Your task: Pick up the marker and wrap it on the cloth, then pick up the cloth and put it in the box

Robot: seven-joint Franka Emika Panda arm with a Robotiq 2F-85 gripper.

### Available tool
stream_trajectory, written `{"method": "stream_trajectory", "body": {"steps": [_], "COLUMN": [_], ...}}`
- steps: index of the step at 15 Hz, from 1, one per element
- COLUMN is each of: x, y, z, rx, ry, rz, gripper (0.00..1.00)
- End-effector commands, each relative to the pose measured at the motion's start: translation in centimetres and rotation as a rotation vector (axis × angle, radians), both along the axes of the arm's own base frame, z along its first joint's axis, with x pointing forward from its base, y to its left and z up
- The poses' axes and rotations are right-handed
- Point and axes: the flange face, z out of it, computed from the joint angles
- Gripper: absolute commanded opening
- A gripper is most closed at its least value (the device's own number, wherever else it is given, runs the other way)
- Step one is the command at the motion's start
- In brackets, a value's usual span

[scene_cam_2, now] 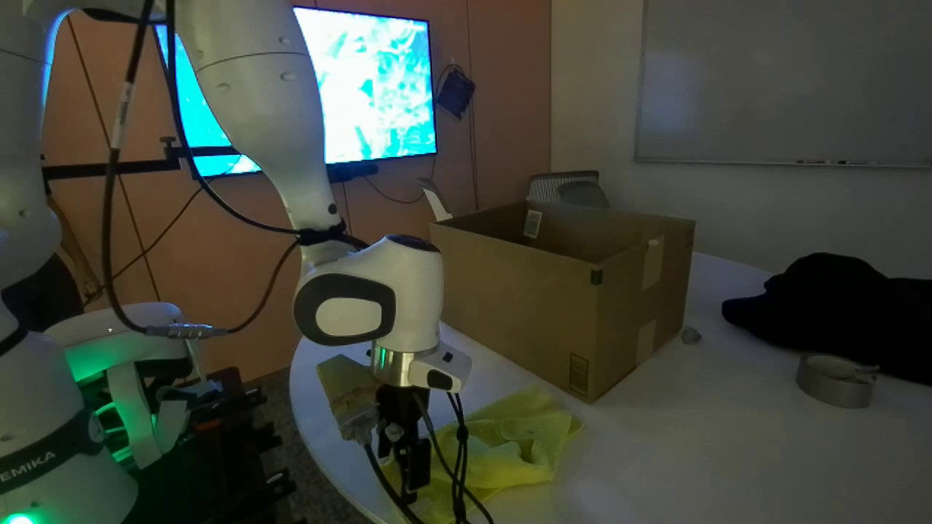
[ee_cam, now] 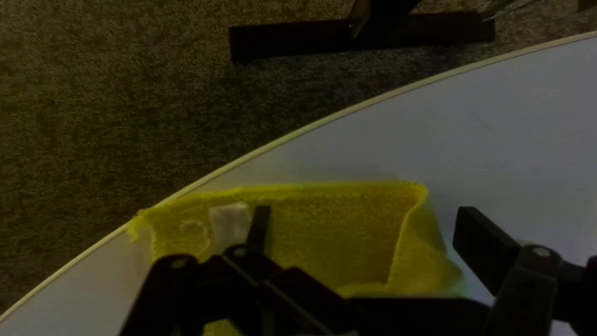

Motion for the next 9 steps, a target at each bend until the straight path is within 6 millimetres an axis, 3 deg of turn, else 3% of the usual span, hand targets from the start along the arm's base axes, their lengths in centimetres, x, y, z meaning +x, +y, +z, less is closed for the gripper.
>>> {"method": "stream_trajectory", "body": {"steps": [1,3,4,5,9], "x": [1.06,1.26,1.35,1.43,1.79], "y": [-1.33,-1.7,-1.82,-1.91,-2.29], "z": [-1.64,-2.21,-2.3,-2.4,-1.84], "rx": [-0.038,-0.046,-0.045,-0.046,-0.051], "ry": [-0.054,-0.063,-0.063,-0.061,-0.051], "rz": [0.038,0.045,0.047,0.048,0.056], "gripper": [1.0,1.0,0.75,0.73,0.42]}}
